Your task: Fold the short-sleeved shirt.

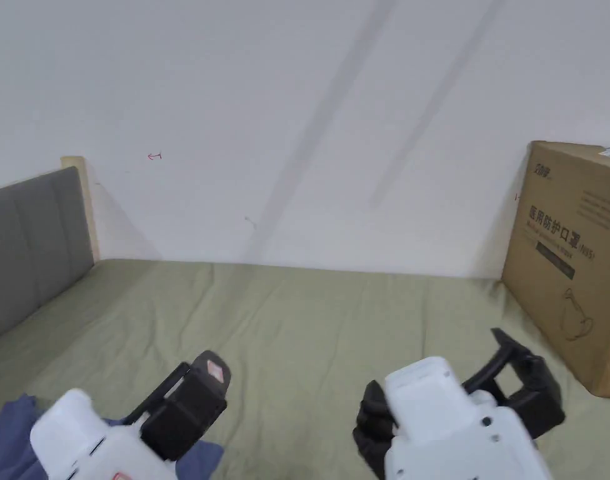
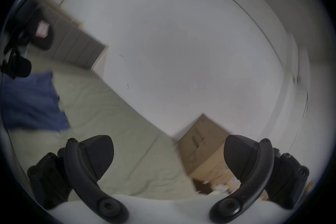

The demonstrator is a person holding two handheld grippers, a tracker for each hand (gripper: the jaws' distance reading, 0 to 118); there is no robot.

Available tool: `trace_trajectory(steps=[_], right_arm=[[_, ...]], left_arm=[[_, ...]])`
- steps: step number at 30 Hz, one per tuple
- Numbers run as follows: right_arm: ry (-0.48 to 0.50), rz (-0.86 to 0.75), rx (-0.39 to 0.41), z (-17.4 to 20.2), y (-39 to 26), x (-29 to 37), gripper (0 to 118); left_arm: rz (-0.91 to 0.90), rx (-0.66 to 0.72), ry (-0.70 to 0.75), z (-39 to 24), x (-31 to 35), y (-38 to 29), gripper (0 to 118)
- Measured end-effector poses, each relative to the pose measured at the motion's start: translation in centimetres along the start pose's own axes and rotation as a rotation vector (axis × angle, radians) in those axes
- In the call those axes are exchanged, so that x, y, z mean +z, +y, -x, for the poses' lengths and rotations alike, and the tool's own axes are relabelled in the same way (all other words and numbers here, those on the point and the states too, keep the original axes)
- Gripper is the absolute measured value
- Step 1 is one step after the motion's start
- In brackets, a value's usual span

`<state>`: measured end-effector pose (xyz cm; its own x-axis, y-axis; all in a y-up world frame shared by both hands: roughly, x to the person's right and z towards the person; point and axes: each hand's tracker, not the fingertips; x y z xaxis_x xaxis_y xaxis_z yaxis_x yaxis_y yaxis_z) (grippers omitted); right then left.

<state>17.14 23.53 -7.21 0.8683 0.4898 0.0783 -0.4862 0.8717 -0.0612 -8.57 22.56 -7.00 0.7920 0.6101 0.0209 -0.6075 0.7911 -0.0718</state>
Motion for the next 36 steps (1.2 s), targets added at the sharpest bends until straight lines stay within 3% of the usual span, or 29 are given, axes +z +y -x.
trace_trajectory(steps=[3, 5, 7, 9, 11, 16, 19, 20, 21, 22, 23, 25, 29, 33, 36], right_arm=[[0.016, 0.046, -0.314, -2.9, -1.4, -0.4, 118], [-0.035, 0.115, -0.488, -3.7, -3.1, -0.5, 118], [-0.032, 0.221, -0.631, -4.1, -5.2, -0.7, 118], [0.011, 0.248, -0.698, -4.0, -6.5, -0.5, 118], [-0.014, 0.219, -0.637, -3.9, -6.4, -0.2, 118], [-0.103, 0.018, -0.383, -3.5, -4.0, 1.5, 118], [-0.089, 0.007, -0.378, -3.5, -3.0, 2.2, 115], [-0.097, 0.011, -0.383, -3.5, -2.8, 2.5, 108], [-0.089, -0.010, -0.403, -3.6, -2.7, 2.6, 90], [-0.092, -0.029, -0.401, -3.5, -2.6, 3.0, 39], [-0.142, -0.046, -0.370, -3.2, -2.3, 3.1, 17], [-0.164, -0.030, -0.345, -3.1, -2.4, 2.5, 13], [-0.090, 0.024, -0.431, -3.5, -2.7, 2.0, 8], [-0.038, 0.063, -0.427, -3.4, -2.9, 1.2, 1], [-0.058, 0.054, -0.404, -2.6, -2.8, 1.1, 0]], left_arm=[[-0.056, -0.383, 0.033, -3.9, 0.3, 0.4, 112], [-0.072, -0.611, 0.049, -5.6, 0.1, -0.6, 112], [-0.056, -0.760, 0.054, -6.5, 0.9, -2.3, 112], [-0.027, -0.809, 0.012, -6.7, 1.2, -3.8, 112], [-0.011, -0.777, 0.019, -6.3, 1.7, -4.4, 112], [-0.019, -0.676, -0.001, -5.9, 2.2, -3.2, 118], [0.007, -0.645, 0.019, -5.8, 2.0, -2.5, 116], [0.042, -0.651, 0.030, -5.9, 2.0, -2.3, 107], [0.032, -0.650, 0.019, -5.8, 2.2, -2.3, 85], [0.023, -0.649, 0.008, -5.8, 2.4, -2.4, 36], [0.004, -0.648, 0.013, -5.9, 1.9, -2.3, 15], [0.010, -0.642, 0.037, -5.8, 1.7, -2.1, 7], [0.032, -0.634, 0.001, -5.8, 1.3, -2.1, 1], [0.043, -0.630, -0.007, -5.6, 0.9, -1.7, 0], [0.038, -0.642, 0.008, -5.3, 0.5, -1.6, 0]])
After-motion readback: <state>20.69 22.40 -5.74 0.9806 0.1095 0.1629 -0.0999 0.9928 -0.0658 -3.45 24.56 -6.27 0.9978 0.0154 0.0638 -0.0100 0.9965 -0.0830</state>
